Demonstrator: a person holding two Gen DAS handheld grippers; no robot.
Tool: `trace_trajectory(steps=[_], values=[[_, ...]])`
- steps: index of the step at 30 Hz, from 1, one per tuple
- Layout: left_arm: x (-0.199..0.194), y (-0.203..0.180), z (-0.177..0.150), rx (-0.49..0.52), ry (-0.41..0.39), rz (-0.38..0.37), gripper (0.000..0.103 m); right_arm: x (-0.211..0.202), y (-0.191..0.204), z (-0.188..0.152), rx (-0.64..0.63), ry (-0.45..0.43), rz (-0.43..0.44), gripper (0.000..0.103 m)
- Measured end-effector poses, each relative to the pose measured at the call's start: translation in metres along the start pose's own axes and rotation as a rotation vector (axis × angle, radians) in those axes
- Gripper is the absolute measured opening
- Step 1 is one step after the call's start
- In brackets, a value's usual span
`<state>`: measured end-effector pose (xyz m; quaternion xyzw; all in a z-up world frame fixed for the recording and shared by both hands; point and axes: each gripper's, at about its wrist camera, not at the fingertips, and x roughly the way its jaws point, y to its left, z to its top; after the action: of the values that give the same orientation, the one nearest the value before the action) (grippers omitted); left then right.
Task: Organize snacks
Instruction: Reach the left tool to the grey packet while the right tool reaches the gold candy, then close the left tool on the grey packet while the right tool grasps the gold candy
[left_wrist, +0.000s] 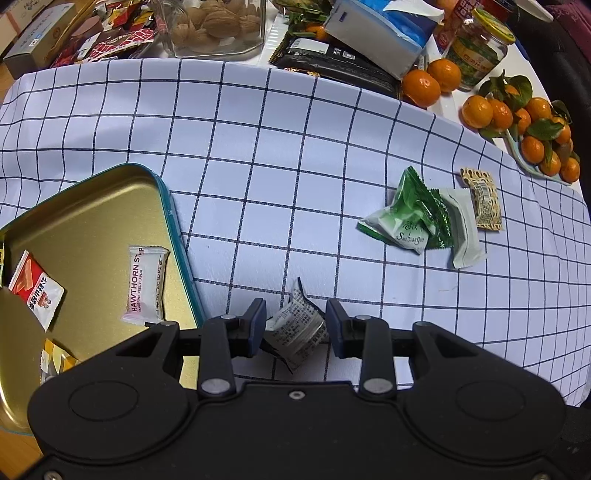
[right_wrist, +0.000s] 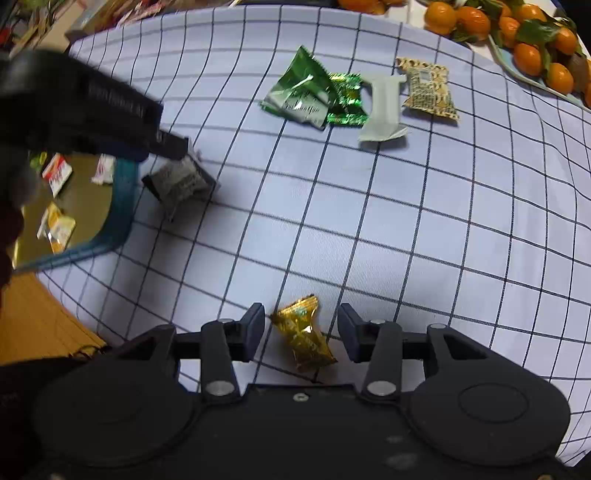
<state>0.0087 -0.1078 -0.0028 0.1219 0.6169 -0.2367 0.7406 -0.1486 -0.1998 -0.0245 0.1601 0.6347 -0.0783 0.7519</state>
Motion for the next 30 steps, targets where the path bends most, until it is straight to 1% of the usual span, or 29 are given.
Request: trace_trajectory(steps=[2,3,4,5,6,8,11,15,19,22,24,26,28,30], values=[[-0.001,0.001,0.0,0.002,-0.002,-0.001,0.044,0.003,0.003,-0.001,-0.029,0.007,-0.023,0.042],[-0.001,0.001,0.0,0.006,-0.001,0.0,0.044,0.004,0.005,-0.002,-0.04,0.007,-0.034,0.039],[0.0,0.001,-0.001,0.009,-0.001,0.0,0.044,0.006,0.006,-0.003,-0.052,0.008,-0.041,0.032],[0.0,0.001,-0.001,0.013,0.0,0.0,0.044,0.007,0.007,-0.004,-0.058,0.009,-0.044,0.029],[0.0,0.001,-0.001,0.016,0.001,-0.001,0.044,0.007,0.008,-0.005,-0.061,0.009,-0.046,0.028],[0.0,0.0,-0.001,0.026,0.004,-0.002,0.044,0.007,0.008,-0.004,-0.065,0.009,-0.044,0.017],[0.002,-0.002,-0.002,0.057,0.014,0.004,0.044,0.004,0.005,0.0,-0.027,-0.013,-0.056,0.01],[0.005,-0.007,-0.004,0.103,0.028,-0.006,0.044,0.001,-0.01,0.01,0.091,-0.047,-0.087,0.009],[0.009,-0.015,-0.008,0.175,0.035,0.028,0.044,-0.006,-0.028,0.017,0.227,-0.077,-0.071,0.009],[0.011,-0.019,-0.012,0.225,0.045,0.025,0.044,-0.01,-0.038,0.02,0.293,-0.092,-0.066,0.009],[0.011,-0.023,-0.015,0.262,0.044,0.031,0.044,-0.011,-0.04,0.021,0.305,-0.094,-0.064,0.009],[0.013,-0.025,-0.017,0.3,0.047,0.041,0.044,-0.012,-0.042,0.021,0.298,-0.083,-0.038,0.01],[0.016,-0.027,-0.018,0.323,0.043,0.064,0.044,-0.014,-0.041,0.02,0.298,-0.083,-0.032,0.012],[0.02,-0.028,-0.018,0.332,0.045,0.086,0.045,-0.013,-0.038,0.02,0.289,-0.08,-0.043,0.016]])
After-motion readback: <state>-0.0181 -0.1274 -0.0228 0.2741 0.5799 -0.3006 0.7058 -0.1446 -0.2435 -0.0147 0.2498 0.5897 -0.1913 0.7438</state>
